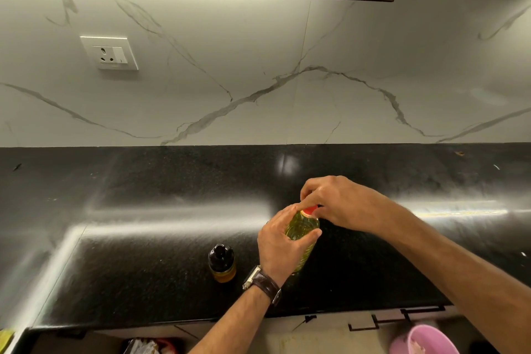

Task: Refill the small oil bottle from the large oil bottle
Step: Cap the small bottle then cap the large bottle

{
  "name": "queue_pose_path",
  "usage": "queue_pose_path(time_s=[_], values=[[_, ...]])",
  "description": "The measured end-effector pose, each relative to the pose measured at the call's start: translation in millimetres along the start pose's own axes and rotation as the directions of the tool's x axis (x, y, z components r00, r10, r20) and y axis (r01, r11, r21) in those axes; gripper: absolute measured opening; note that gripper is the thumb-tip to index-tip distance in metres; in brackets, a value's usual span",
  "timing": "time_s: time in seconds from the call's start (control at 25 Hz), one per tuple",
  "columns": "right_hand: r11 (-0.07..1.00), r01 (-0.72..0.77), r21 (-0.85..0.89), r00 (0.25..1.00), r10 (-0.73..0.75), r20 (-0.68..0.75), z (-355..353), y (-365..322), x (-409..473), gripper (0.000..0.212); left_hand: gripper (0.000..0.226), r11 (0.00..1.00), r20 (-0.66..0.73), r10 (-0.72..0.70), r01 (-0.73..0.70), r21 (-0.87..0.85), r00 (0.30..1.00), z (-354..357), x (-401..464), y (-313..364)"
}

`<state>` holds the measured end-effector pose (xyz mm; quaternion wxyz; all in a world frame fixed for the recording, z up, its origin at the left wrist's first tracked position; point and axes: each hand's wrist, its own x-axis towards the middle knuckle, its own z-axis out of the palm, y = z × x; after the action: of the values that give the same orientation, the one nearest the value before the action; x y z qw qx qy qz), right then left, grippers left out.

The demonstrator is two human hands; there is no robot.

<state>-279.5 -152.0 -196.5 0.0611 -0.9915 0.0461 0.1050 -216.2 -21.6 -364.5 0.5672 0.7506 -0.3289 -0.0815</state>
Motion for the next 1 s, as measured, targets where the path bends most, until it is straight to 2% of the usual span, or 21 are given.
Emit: queue_pose_path(time_s=[0.32, 0.48, 0.6, 0.8, 0.84, 0.92, 1.0], values=[[0.985, -0.156, 0.069, 0.984, 0.161, -0.074, 4.8, -13.5, -1.0, 0.033, 0.059, 0.999, 0.009, 0.032, -0.032, -0.030, 0.999, -1.9, -0.6, 0.7], [0.952, -0.287, 0.105, 0.939, 0.302, -0.165, 14.4, -24.1, -1.5, 0.032, 0.059, 0.998, -0.006, 0.055, -0.055, 0.006, 0.998, -2.3, -2.5, 7.4], [0.928, -0.334, 0.164, 0.909, 0.363, -0.205, 20.7, -29.3, -1.6, 0.031, 0.058, 0.998, 0.010, 0.067, -0.067, 0.018, 0.998, -4.1, -3.5, 9.2], [0.921, -0.310, 0.238, 0.882, 0.371, -0.289, 34.3, -31.2, -7.1, 0.031, 0.078, 0.988, 0.055, 0.031, -0.038, 0.149, 0.998, -15.1, -26.3, -0.2], [0.916, -0.298, 0.268, 0.875, 0.374, -0.308, 37.5, -29.5, -8.7, 0.031, 0.072, 0.990, 0.041, 0.036, -0.042, 0.133, 0.998, -27.2, -41.6, -8.5], [0.903, -0.280, 0.326, 0.861, 0.386, -0.331, 43.9, -26.0, -12.9, 0.035, 0.045, 0.984, -0.023, 0.106, -0.101, 0.149, 0.994, -61.5, -83.5, -37.7], [0.898, -0.274, 0.344, 0.849, 0.394, -0.353, 49.4, -23.8, -13.8, 0.041, 0.031, 0.947, -0.062, 0.154, -0.130, 0.294, 0.986, -104.1, -122.6, -78.7]])
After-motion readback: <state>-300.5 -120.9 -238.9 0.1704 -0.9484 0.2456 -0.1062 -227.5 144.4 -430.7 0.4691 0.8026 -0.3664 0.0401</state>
